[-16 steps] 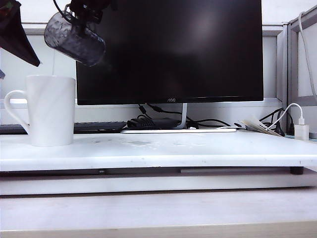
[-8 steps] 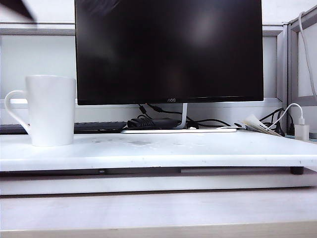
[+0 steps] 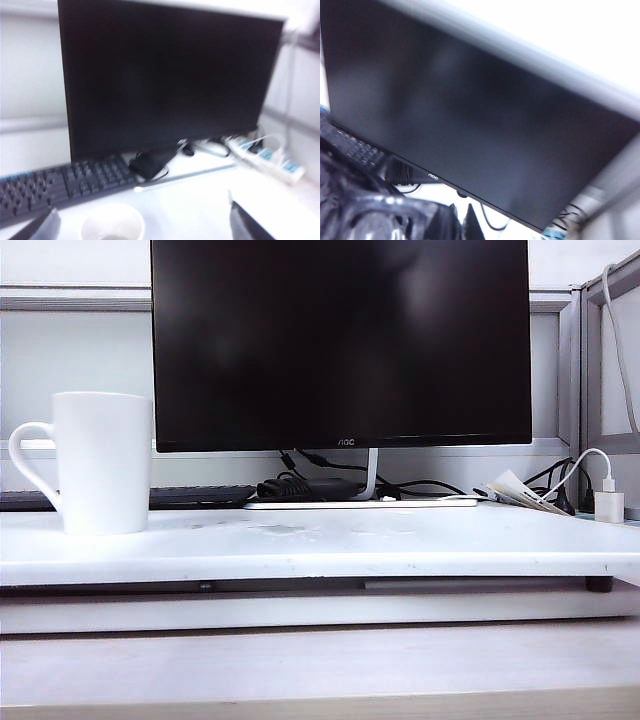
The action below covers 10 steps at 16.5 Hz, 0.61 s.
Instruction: Carefully pick up the black cup and pour some water from the black cup into the white cup.
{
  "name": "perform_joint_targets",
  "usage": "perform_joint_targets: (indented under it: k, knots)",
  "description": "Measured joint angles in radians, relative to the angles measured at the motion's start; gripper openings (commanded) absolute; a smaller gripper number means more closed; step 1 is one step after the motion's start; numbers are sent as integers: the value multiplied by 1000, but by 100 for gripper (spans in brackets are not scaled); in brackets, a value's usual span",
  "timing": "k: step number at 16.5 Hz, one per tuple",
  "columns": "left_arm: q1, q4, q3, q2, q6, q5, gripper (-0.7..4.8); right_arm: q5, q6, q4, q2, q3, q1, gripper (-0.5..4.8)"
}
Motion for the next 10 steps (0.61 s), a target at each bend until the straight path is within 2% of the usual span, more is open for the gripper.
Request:
perform_joint_targets:
  k: [2,3,5,7,9,10]
  knots:
    - [0,-57,0,-47,0,0,479,0,46,-11,-158,-97,0,-6]
    - [0,-114,0,-67,0,0,479,0,80,-1,-249,-207,0,-6]
    - [0,-170,-19,-91,0,23,479,9,156,116,-526,-630,-1,-6]
    - [0,-176,-24,-87,0,29,479,23,224,372,-700,-974,-2,-6]
    - [0,-162,-23,-88,5,30,479,30,245,584,-655,-1223,-7,-6]
    - [0,-161,-23,-88,12,29,479,21,256,599,-584,-1246,-18,-6]
